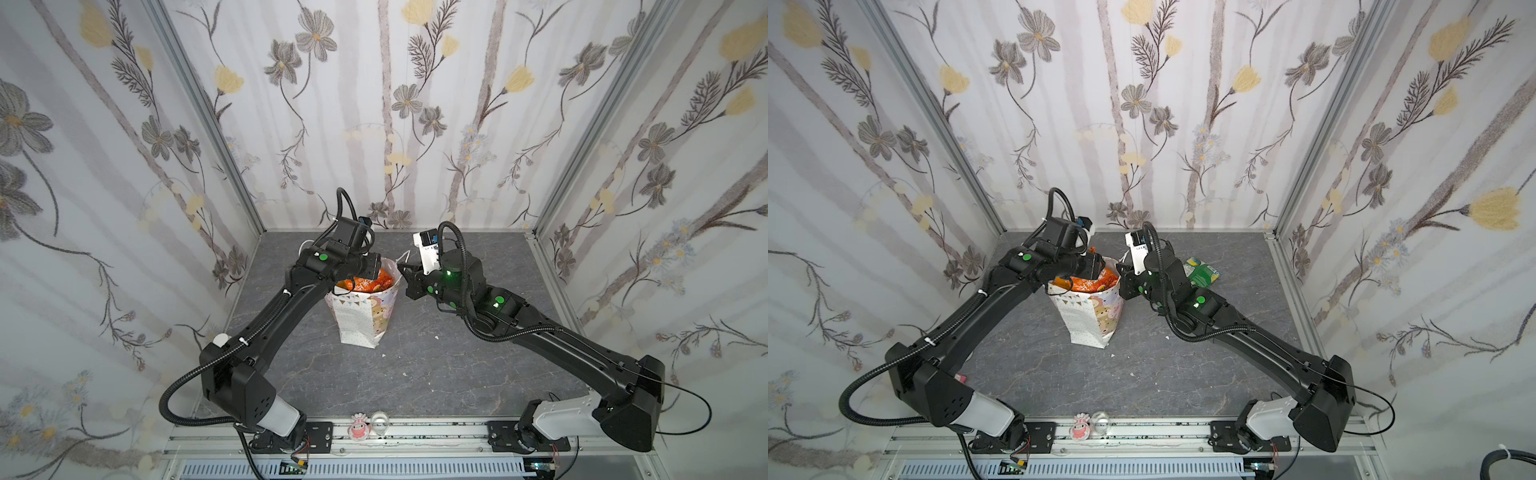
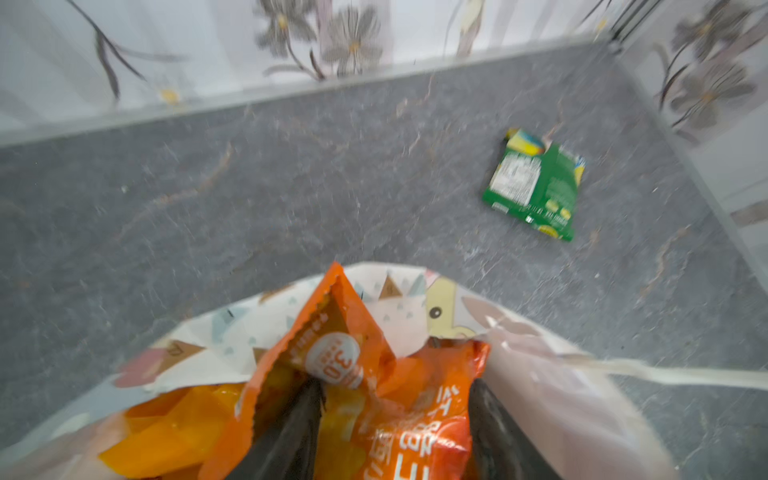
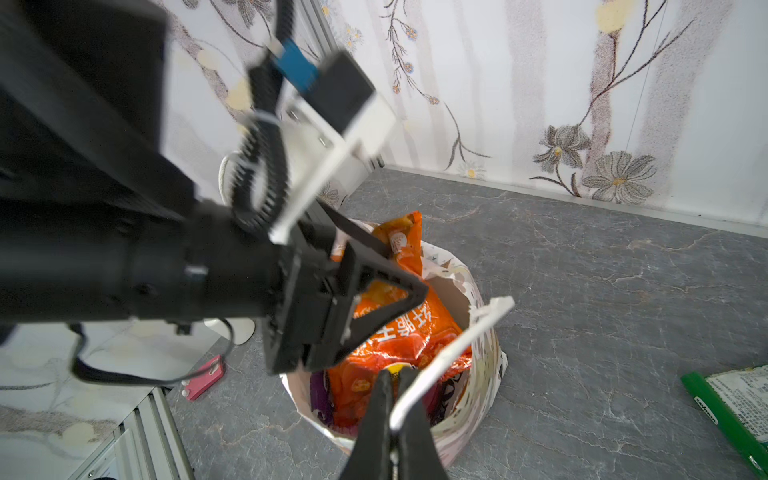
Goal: Place the snacks into the paper bag
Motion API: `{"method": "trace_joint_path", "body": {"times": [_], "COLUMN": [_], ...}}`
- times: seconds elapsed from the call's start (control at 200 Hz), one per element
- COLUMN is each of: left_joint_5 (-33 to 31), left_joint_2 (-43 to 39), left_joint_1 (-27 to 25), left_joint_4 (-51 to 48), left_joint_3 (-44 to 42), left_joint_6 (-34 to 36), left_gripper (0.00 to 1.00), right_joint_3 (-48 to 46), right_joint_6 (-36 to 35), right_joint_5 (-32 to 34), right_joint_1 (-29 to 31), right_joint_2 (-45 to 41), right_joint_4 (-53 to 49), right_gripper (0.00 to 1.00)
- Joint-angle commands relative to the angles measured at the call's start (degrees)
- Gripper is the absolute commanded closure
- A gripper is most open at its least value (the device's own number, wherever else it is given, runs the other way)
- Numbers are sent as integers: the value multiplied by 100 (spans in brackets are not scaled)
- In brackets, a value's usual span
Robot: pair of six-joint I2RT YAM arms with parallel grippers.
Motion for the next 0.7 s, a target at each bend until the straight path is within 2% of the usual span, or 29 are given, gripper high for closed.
{"method": "trace_joint_path", "body": {"times": [0.0, 0.12, 0.27, 0.33, 0.405, 0.564, 0.694], "left_joint_5": [-277, -945, -1123, -1029, -791, -842, 7], "left_joint_2": [-204, -310, -340, -398, -403, -159, -307], "left_joint_1": [16, 55, 304, 406, 432, 431, 526], "left_joint_4": [-487, -797, -798, -593, -313, -278, -113], "left_joint_3": [537, 570, 312, 208, 118, 74, -158], "left_joint_6": [189, 364, 422, 456, 491, 559, 628], "left_gripper": [37, 35, 34, 33, 27, 27, 27], "right_joint_3": [83, 166, 242, 238, 252, 240, 220], "right_joint_6": [-122, -176, -172, -172, -180, -181, -198], "right_joint_5": [-32, -105, -157, -155, -157, -116, -106], "right_joint_1": [36, 49, 70, 84, 94, 116, 115], "right_joint_2": [-26, 54, 152, 171, 170, 135, 141], "right_joint_4": [566, 631, 623, 605, 600, 558, 547], "right_gripper": [100, 100, 100, 100, 100, 100, 100]}}
